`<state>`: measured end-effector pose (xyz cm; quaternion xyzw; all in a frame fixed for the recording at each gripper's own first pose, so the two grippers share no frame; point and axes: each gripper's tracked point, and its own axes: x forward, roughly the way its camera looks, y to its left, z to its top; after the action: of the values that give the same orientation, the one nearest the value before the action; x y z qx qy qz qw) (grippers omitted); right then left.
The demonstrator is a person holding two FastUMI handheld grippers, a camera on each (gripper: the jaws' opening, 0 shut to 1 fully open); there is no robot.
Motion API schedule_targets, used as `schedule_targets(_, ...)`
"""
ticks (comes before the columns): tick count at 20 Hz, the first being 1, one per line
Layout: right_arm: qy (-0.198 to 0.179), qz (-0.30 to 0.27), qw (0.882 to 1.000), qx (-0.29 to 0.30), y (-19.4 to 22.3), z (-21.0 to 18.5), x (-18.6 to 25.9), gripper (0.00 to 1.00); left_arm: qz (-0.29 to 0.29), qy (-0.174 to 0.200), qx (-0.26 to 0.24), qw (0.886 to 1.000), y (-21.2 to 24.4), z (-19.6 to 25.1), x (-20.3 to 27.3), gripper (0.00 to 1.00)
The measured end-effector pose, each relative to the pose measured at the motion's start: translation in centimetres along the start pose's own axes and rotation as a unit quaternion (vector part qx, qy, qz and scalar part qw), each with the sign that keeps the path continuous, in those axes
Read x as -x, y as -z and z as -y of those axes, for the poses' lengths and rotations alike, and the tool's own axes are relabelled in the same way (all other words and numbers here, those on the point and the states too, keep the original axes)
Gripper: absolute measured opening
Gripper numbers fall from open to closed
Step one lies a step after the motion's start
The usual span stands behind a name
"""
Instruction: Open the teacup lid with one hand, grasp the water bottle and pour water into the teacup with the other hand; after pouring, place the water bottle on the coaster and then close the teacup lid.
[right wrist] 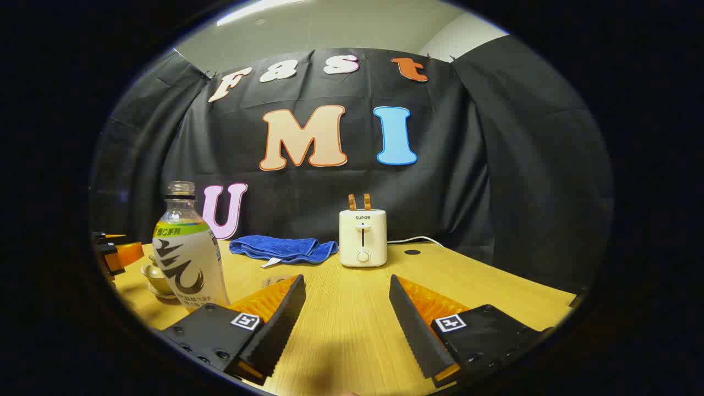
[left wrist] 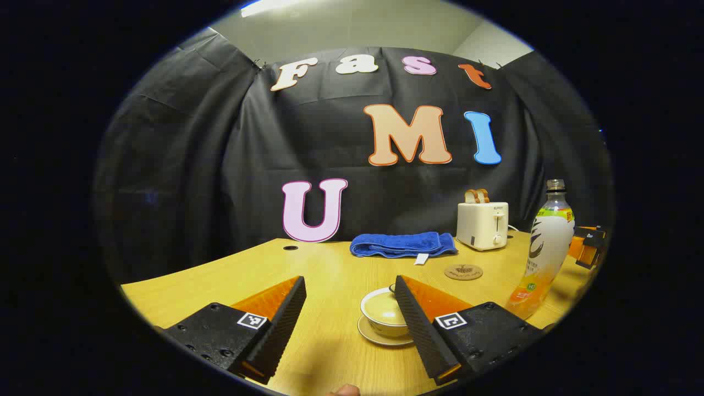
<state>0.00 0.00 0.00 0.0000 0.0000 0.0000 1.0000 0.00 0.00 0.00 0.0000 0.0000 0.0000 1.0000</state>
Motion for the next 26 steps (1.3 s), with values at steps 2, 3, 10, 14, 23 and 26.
schedule_targets(2, 0.0, 0.0, 1.0, 0.0, 0.0, 0.0, 0.0, 0.98, 0.0, -0.001, 0.0, 1.0, 0.0, 0.0, 0.1, 0.94)
schedule_targets(3, 0.0, 0.0, 1.0, 0.0, 0.1, 0.0, 0.0, 0.94, 0.0, -0.001, 0.0, 1.0, 0.0, 0.0, 0.0, 0.94)
schedule_targets(10, 0.0, 0.0, 1.0, 0.0, 0.0, 0.0, 0.0, 0.98, -0.001, -0.008, 0.001, 1.0, 0.1, -0.2, 0.0, 0.95)
schedule_targets(14, 0.0, 0.0, 1.0, 0.0, 0.0, -0.1, 0.0, 0.94, -0.001, -0.009, 0.001, 1.0, 0.1, -0.2, 0.0, 0.95)
schedule_targets(23, 0.0, 0.0, 1.0, 0.0, 0.1, 0.0, 0.0, 0.98, 0.002, 0.012, 0.002, 1.0, 0.0, 0.8, -0.2, 0.95)
schedule_targets(26, 0.0, 0.0, 1.0, 0.0, 0.1, 0.0, 0.0, 0.94, -0.001, 0.031, 0.001, 1.0, 0.0, 1.8, -0.4, 0.95)
